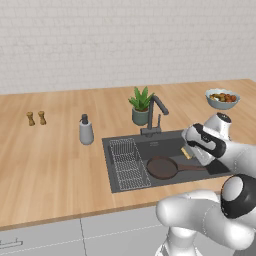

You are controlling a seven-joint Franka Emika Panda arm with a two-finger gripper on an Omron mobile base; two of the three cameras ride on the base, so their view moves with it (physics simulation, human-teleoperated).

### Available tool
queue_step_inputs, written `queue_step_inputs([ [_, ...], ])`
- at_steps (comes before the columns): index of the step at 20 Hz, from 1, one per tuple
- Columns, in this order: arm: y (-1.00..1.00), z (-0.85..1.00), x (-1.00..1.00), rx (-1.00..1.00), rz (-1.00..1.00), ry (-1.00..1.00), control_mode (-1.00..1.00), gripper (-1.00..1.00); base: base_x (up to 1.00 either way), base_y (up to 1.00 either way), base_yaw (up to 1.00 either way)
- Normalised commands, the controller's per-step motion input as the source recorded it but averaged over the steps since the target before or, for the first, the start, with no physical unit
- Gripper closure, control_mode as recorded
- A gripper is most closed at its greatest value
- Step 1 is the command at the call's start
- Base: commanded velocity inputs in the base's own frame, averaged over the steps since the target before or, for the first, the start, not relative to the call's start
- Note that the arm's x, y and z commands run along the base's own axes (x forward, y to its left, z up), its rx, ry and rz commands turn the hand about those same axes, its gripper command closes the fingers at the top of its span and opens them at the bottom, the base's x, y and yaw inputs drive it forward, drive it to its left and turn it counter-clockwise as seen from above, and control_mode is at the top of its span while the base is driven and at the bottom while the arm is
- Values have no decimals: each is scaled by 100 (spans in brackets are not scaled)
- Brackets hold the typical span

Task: Pick the pan and sponge and place them into the sink. Then turn on the water.

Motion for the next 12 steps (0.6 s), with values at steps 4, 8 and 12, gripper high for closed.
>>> queue_step_inputs([
  [4, 0, -24, 23, 0, 0, 1, -100, 100, 0, 0, 0],
  [8, 0, -33, 35, 0, 0, 12, -100, 100, 0, 0, 0],
  [12, 0, -35, 44, 4, 0, 19, -100, 100, 0, 0, 0],
])
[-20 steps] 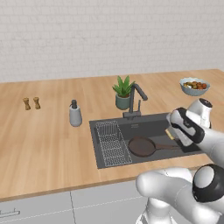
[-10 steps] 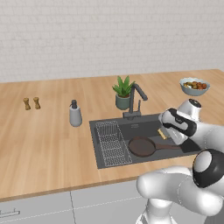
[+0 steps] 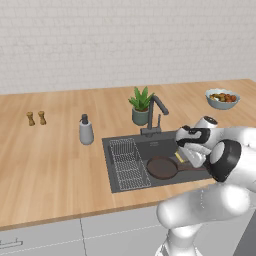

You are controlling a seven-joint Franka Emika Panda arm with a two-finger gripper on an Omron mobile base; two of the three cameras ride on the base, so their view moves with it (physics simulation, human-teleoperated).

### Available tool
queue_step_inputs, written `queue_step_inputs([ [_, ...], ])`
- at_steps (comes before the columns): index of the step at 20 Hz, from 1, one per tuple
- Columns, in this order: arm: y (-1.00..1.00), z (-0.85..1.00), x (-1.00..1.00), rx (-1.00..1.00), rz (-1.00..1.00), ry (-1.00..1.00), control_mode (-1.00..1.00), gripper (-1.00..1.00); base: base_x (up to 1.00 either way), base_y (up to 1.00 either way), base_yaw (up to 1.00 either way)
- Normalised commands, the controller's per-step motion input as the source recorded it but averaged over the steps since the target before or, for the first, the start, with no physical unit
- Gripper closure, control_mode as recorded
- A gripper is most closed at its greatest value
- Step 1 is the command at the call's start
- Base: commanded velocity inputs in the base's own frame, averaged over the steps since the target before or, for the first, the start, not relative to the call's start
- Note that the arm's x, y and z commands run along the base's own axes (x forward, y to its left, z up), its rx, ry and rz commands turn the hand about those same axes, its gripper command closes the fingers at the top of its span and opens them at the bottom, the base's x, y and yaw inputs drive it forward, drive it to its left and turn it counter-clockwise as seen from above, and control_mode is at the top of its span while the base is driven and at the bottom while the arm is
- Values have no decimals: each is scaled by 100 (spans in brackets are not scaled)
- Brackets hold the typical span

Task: Pick the pan and sponge and place them into the sink. Then turn on the water.

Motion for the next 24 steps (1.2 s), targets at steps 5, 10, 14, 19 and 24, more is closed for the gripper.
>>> queue_step_inputs([
  [5, -1, -24, 52, 11, 0, 14, -100, 100, 0, 0, 0],
  [10, -14, -20, 48, 18, 1, 5, -100, 100, 0, 0, 0],
  [14, -9, -27, 42, 14, 0, 1, -100, 100, 0, 0, 0],
  [19, 0, -38, 51, 9, 0, 0, -100, 100, 0, 0, 0],
  [24, 0, -39, 47, 8, 0, 0, -100, 100, 0, 0, 0],
])
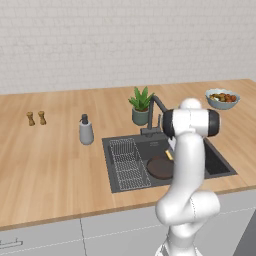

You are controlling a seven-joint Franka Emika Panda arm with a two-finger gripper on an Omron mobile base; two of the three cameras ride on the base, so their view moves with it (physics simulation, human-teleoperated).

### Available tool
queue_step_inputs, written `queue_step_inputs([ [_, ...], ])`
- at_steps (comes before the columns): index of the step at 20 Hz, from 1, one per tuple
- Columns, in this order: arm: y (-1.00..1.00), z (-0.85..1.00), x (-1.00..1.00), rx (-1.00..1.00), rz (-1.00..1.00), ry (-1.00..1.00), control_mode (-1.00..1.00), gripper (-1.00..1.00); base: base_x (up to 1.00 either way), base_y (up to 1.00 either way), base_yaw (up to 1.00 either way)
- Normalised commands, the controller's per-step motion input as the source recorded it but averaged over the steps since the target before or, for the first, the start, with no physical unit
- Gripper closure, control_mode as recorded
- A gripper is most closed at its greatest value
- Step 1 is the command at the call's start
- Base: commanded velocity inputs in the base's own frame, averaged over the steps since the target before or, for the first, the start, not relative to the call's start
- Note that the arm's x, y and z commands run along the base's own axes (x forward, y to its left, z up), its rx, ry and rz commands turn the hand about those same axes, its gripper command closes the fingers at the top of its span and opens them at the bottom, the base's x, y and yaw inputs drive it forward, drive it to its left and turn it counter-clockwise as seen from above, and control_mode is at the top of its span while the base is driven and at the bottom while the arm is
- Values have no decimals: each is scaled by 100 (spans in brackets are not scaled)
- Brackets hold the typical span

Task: Pick the pan and sponge and place them into the sink. Then turn on the water.

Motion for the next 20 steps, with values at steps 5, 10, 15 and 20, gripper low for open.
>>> queue_step_inputs([
  [5, 0, -42, 43, 6, 0, 2, -100, 100, 0, 0, 0],
  [10, 13, -45, 14, 1, -2, 2, -100, 100, 0, 0, 0],
  [15, 29, -45, 3, 0, -6, 2, -100, 100, 0, 0, 0],
  [20, 24, -47, 3, 0, -7, 1, -100, 100, 0, 0, 0],
])
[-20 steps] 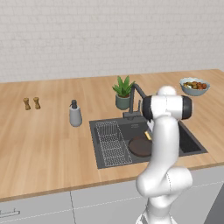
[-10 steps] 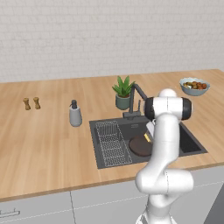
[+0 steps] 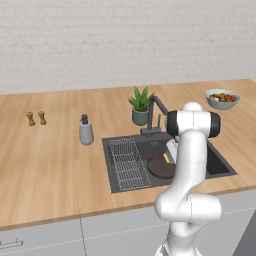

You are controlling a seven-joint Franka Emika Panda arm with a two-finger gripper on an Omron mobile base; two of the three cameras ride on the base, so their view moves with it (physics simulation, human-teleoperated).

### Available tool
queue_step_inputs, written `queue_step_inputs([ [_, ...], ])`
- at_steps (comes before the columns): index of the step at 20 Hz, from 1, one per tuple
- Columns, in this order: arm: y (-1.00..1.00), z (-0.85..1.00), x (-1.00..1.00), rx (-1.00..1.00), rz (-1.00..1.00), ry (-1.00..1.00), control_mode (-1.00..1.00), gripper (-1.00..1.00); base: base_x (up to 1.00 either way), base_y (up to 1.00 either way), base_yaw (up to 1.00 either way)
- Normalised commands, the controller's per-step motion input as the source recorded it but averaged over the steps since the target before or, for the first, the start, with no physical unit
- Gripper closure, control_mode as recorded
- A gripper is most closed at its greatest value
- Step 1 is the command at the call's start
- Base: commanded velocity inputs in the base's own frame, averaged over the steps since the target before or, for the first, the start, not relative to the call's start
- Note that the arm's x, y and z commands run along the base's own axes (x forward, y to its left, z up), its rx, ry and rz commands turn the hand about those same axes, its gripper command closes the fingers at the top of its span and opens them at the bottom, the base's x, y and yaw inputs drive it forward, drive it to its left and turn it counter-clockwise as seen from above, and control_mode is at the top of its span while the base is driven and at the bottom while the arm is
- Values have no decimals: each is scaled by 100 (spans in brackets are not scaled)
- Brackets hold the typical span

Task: Pick the pan and sponge and place them into the sink. Then turn on the water.

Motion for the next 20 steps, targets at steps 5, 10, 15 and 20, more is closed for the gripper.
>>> queue_step_inputs([
  [5, 22, -37, 0, 0, -10, -3, -100, -100, 0, 0, 0],
  [10, 8, -11, 0, 0, -6, -9, -100, -100, 0, 0, 0],
  [15, -1, 13, -15, 5, -1, -13, -100, -100, 0, 0, 0],
  [20, 0, 58, -31, 10, 0, -14, -100, -100, 0, 0, 0],
])
